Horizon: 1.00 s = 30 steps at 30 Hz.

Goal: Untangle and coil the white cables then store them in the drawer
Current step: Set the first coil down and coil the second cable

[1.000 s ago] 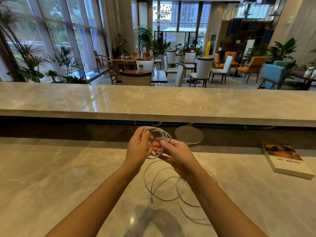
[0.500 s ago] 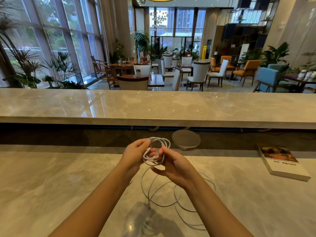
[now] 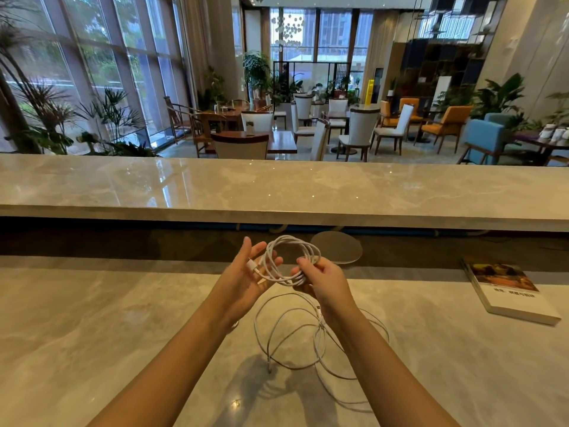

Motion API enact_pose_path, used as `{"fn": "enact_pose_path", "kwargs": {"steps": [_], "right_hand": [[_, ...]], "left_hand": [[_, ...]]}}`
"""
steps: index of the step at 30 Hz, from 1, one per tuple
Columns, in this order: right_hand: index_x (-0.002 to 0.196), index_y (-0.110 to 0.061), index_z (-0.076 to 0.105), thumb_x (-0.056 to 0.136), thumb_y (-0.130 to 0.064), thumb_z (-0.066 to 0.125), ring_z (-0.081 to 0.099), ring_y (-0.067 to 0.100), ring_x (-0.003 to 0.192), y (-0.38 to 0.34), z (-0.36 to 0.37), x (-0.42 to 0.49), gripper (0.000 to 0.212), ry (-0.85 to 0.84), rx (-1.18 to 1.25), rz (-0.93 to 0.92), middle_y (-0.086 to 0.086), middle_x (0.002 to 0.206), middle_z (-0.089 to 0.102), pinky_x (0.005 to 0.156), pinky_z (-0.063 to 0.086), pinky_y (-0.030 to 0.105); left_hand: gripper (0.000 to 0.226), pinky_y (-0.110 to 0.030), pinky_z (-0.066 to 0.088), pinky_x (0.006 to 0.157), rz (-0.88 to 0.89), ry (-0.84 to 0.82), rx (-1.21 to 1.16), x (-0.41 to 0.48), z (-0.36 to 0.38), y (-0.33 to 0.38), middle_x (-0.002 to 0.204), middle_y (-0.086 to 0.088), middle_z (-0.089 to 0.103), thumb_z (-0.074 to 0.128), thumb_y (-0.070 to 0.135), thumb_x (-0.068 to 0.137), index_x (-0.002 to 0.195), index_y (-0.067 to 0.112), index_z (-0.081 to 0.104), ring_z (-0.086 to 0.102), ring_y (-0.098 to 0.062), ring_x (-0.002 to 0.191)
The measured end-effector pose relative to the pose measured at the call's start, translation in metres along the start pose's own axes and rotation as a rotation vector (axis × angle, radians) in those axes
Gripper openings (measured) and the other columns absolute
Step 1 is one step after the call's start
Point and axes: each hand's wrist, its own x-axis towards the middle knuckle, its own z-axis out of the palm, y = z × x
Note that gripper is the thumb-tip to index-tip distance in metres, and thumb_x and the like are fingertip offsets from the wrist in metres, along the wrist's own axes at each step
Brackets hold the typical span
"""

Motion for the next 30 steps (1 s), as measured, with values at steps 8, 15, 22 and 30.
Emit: {"fn": "enact_pose_path", "kwargs": {"steps": [8,15,22,30], "right_hand": [[0.103,-0.008,0.06,0.094,-0.016,0.052,0.067,0.022,0.084,-0.004,0.002,0.001,0.015,-0.018,0.316,0.08,0.01,0.084,0.069,0.074,0.056,0.034],[0.103,-0.005,0.061,0.092,-0.013,0.054,0.066,0.019,0.084,-0.015,-0.006,0.004,0.016,-0.141,0.225,-0.036,0.008,0.084,0.068,0.078,0.055,0.031],[0.094,-0.007,0.063,0.094,-0.015,0.05,0.066,0.018,0.074,-0.012,0.002,0.0,0.015,-0.076,0.154,-0.068,0.007,0.075,0.068,0.067,0.056,0.026],[0.095,-0.013,0.065,0.094,-0.019,0.052,0.07,0.02,0.087,0.002,0.005,-0.001,0.015,0.197,0.174,-0.073,0.008,0.088,0.073,0.078,0.057,0.032]], "left_hand": [[0.05,-0.036,0.059,0.078,0.055,-0.027,-0.013,-0.006,-0.01,-0.007,0.107,-0.018,0.067,0.054,0.005,0.085,0.134,0.009,0.044,0.067,-0.027,0.096],[0.035,-0.033,0.056,0.071,0.029,0.058,-0.052,-0.007,-0.014,0.0,0.094,-0.013,0.069,0.047,0.008,0.093,0.128,0.008,0.049,0.067,-0.02,0.084],[0.036,-0.023,0.056,0.047,-0.161,0.201,-0.387,-0.009,0.001,0.004,0.108,-0.023,0.059,0.06,0.01,0.087,0.121,0.003,0.051,0.065,-0.019,0.078],[0.046,-0.04,0.056,0.077,-0.151,0.465,-0.13,-0.021,0.008,-0.006,0.137,-0.019,0.04,0.06,0.007,0.089,0.132,0.004,0.046,0.049,-0.032,0.121]]}}
